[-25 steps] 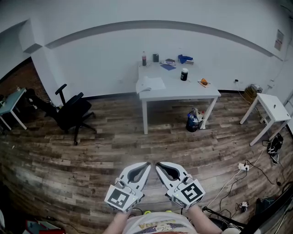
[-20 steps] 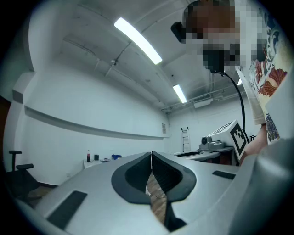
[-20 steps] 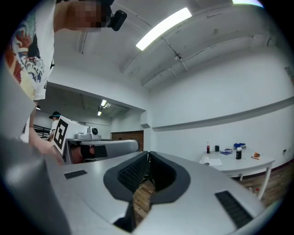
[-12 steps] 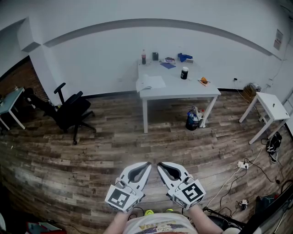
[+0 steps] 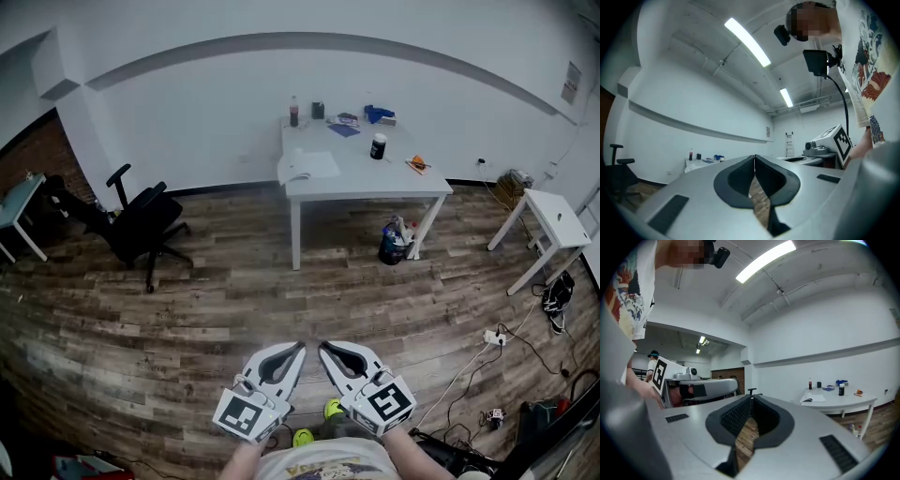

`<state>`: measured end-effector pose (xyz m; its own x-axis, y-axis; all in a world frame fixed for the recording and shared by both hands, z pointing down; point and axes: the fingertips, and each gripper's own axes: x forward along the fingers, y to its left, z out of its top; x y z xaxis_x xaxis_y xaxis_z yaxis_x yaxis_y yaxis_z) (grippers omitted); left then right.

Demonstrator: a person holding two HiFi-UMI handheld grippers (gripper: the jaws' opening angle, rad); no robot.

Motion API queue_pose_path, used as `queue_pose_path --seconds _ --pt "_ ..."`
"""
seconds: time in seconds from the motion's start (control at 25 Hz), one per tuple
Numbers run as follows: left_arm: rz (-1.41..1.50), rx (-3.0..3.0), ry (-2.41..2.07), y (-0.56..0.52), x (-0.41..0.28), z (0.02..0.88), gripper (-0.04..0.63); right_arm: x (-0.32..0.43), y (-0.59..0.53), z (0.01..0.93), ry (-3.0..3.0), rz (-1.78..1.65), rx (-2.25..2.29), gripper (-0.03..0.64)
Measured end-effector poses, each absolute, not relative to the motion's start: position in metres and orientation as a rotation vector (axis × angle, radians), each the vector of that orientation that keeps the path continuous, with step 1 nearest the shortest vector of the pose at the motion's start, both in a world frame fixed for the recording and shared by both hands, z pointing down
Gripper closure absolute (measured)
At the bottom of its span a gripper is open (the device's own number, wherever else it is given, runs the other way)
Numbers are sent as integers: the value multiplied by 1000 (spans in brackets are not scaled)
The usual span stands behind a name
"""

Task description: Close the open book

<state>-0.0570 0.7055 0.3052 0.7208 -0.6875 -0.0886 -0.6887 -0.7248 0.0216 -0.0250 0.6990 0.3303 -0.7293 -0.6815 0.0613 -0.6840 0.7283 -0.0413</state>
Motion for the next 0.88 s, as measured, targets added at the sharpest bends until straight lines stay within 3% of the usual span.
queue_pose_path --seconds 0.88 --pt "42 -2819 1327 566 -6 315 583 43 549 336 -2944 109 1002 589"
